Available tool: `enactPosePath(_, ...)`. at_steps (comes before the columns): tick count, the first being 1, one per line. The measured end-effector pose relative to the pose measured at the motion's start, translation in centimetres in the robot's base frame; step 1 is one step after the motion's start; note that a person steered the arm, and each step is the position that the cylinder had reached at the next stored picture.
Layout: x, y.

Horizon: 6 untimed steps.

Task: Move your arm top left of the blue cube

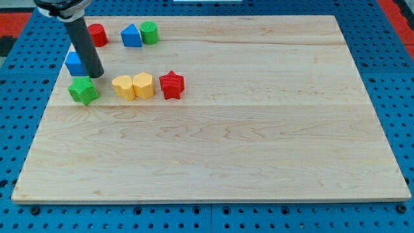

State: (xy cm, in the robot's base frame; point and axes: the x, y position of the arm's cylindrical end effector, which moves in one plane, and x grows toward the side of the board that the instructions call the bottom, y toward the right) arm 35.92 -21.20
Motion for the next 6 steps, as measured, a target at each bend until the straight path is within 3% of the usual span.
enactPosePath(2,-0.7,3.4)
enactPosePath(3,-4.5,4.7)
enactPosePath(4,-6.5,1.5)
enactPosePath(6,-6.5,-6.8)
